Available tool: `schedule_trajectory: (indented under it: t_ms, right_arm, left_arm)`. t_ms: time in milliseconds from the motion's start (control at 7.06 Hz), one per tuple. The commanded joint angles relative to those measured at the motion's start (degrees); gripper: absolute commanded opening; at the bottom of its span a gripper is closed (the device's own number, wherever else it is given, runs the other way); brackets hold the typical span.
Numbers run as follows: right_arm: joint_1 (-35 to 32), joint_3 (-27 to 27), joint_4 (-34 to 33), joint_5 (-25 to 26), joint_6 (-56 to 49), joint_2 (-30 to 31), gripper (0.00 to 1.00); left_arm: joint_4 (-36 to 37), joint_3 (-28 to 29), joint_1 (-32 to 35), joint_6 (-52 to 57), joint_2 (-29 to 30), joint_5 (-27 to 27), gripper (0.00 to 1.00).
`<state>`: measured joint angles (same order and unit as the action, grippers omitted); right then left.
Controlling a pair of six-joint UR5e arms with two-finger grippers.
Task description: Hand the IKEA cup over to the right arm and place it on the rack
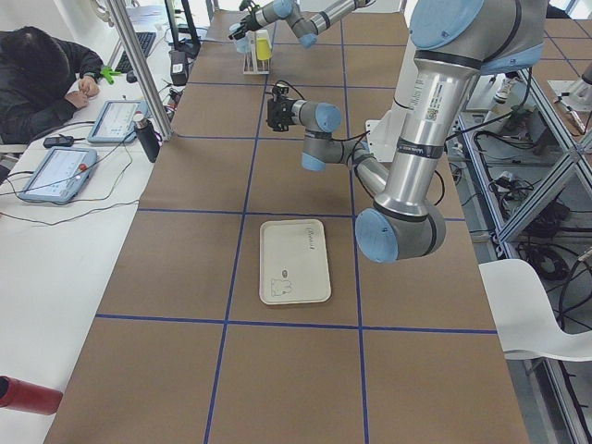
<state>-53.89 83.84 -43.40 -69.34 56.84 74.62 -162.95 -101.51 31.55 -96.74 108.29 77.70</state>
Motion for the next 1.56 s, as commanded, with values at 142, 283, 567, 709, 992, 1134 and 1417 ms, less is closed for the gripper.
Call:
schedule_trajectory:
  t_ms: [142, 283, 567, 709, 992, 1134, 1417]
  right_arm:
    - [0.3, 0.2, 0.2, -0.1, 0.0, 2.3, 0.00]
    - [0.2, 0.1, 0.2, -0.1, 0.0, 2.3, 0.00]
    - [0.6, 0.1, 0.1, 0.0, 0.0, 1.8, 0.08]
    - [1.0, -0.3, 0.1, 0.2, -0.1, 1.6, 0.99]
    - [0.8, 0.6, 0.1, -0.3, -1.9, 1.8, 1.00]
    - [0.7, 1.8, 0.0, -0.8, -3.9, 1.8, 1.00]
    - [-4.1, 4.2, -1.1, -11.4, -6.9, 1.9, 1.00]
  left_arm:
    - [0.0, -0.4, 0.0, -0.1, 0.2, 0.0, 0.99]
    - [0.0, -0.4, 0.0, -0.1, 0.2, 0.0, 0.99]
    - [0.0, -0.5, 0.0, -0.1, 0.2, 0.0, 0.99]
    - [0.0, -0.8, 0.0, -0.1, 0.2, 0.0, 0.99]
    - [0.0, -0.9, 0.0, -0.1, 0.1, 0.0, 0.99]
    - [0.1, -0.9, 0.1, 0.0, 0.1, 0.0, 0.99]
    - [5.7, -2.4, 4.5, 0.5, 0.2, 6.4, 0.99]
